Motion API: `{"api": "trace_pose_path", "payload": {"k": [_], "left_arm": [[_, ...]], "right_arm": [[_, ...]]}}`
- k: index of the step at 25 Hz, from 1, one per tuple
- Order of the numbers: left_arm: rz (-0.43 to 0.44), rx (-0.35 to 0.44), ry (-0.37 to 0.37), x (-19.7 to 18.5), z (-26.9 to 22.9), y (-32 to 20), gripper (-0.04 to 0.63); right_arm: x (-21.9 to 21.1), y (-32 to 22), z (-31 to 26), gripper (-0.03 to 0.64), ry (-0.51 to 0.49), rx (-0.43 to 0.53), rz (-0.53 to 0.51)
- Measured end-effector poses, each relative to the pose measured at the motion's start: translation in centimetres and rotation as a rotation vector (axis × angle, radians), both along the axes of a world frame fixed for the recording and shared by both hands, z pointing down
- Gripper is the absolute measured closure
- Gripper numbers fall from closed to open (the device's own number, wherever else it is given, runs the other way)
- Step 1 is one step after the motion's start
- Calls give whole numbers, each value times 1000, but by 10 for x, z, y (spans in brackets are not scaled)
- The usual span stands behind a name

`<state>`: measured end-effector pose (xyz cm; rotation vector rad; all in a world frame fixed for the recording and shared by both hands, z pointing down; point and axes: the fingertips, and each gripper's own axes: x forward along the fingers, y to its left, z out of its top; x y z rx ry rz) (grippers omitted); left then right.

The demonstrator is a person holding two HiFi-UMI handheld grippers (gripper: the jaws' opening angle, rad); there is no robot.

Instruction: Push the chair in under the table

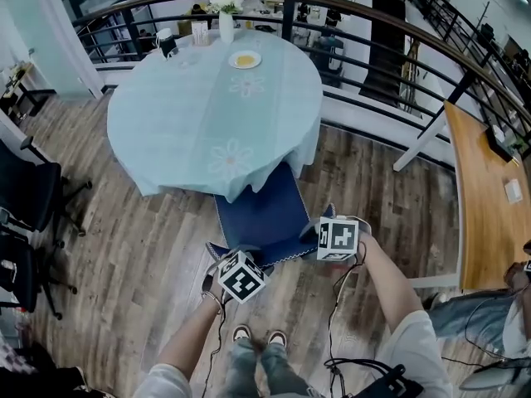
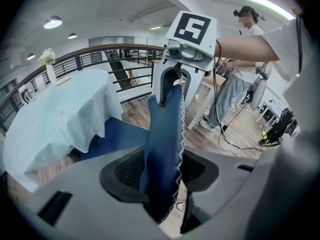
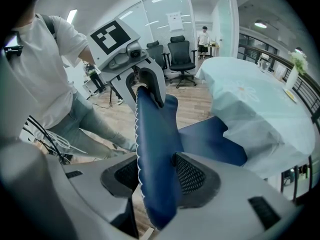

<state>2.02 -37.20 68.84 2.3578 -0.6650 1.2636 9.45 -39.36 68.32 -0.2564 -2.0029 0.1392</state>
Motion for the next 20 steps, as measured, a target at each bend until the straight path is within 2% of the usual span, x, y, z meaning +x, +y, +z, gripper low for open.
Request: {"api": "trace_pose_path", "payload": {"k": [4, 12, 14, 20], "left_arm": [[-10, -6, -5, 1, 1, 0, 404], [-17, 39, -14, 1, -1, 2, 400], [-29, 55, 8, 1, -6, 4, 400], [-109, 51, 149, -3, -44, 12, 400]], "right_arm": [[1, 0, -1, 433, 16, 26, 13], [5, 0, -5, 433, 20, 119, 68], [5, 1, -12, 434, 3, 120, 94], [7, 4, -42, 434, -69, 134, 177]]}}
